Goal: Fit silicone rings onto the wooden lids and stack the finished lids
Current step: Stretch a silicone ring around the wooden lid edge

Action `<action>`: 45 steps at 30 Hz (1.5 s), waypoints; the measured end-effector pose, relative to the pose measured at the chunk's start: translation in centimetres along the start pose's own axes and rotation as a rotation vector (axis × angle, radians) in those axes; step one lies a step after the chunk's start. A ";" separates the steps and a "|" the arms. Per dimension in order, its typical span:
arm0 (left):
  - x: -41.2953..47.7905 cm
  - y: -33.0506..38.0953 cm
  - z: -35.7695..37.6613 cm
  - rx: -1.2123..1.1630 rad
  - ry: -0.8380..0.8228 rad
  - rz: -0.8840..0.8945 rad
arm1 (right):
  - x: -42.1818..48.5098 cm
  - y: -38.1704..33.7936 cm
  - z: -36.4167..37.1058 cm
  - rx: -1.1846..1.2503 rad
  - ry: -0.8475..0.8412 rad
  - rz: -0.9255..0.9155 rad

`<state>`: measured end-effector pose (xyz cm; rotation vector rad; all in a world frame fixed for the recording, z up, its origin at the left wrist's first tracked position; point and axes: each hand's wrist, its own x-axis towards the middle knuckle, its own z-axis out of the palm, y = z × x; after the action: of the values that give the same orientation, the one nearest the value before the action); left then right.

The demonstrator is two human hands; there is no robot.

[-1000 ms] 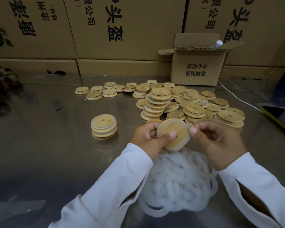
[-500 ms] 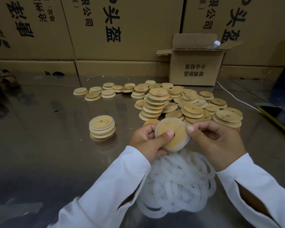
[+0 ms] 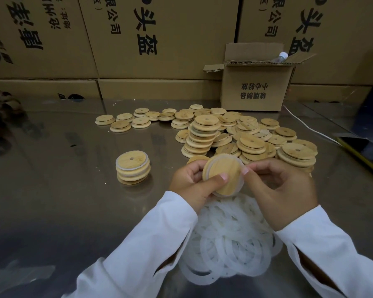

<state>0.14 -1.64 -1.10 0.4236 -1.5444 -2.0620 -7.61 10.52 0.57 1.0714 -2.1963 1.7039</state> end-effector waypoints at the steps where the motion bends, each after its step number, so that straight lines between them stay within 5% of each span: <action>1: -0.1 0.0 0.0 0.031 -0.008 0.002 | 0.0 0.1 -0.1 -0.025 0.002 -0.017; 8: -0.3 0.3 0.1 0.175 0.027 0.041 | 0.1 0.3 -0.2 -0.044 -0.093 -0.026; 18: -0.3 0.6 0.0 0.070 -0.018 -0.001 | 0.8 0.5 -0.5 0.011 -0.167 0.060; 30: -0.5 0.8 -0.3 0.041 -0.028 -0.007 | 0.7 0.2 -0.6 0.143 -0.168 0.047; 45: -0.2 0.5 -0.2 0.022 0.071 0.072 | -0.3 -0.1 0.4 0.028 -0.092 -0.009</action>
<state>0.51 -1.78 -0.71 0.4384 -1.5199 -1.9562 -7.22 10.29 0.42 1.1877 -2.2235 1.7197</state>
